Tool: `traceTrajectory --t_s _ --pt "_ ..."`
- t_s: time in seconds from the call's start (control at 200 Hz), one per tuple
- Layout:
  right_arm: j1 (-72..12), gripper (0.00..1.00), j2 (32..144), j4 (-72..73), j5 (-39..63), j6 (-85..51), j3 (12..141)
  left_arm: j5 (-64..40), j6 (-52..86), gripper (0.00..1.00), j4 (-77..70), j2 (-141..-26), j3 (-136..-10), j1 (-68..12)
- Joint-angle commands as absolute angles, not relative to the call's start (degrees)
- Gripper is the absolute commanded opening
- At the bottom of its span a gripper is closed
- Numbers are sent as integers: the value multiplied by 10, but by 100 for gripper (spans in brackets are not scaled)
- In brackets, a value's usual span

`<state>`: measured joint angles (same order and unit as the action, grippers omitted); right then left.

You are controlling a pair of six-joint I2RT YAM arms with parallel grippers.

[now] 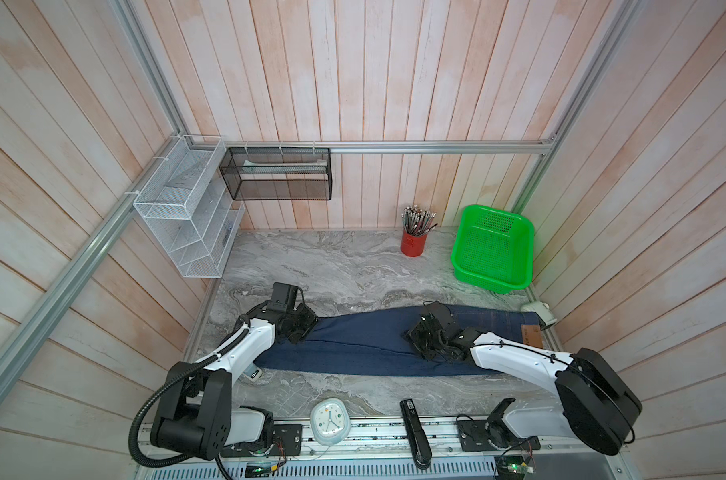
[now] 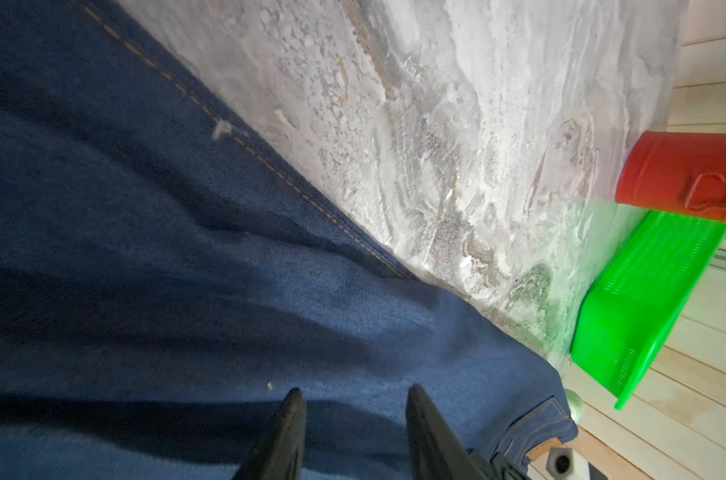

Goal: Fold and stack the trousers
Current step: Smooth out the trousers at the center of the table.

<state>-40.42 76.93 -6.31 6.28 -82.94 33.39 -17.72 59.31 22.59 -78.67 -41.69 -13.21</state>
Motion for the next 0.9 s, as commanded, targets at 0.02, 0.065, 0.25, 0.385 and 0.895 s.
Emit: traceTrajectory --t_s 0.02,0.065,0.25,0.385,0.895 --pt "-408 41 745 -89 87 -809 313 -174 606 40 190 -816 -422 -156" --pt "-408 39 735 -99 90 -809 305 -175 606 39 191 -827 -422 -165" --pt "-407 37 700 -122 124 -809 268 -170 602 33 211 -805 -376 -179" --pt "-397 36 668 -148 130 -809 246 -161 589 31 266 -753 -329 -180" --pt "-365 45 776 -202 80 -623 469 6 581 53 437 -630 -463 -114"
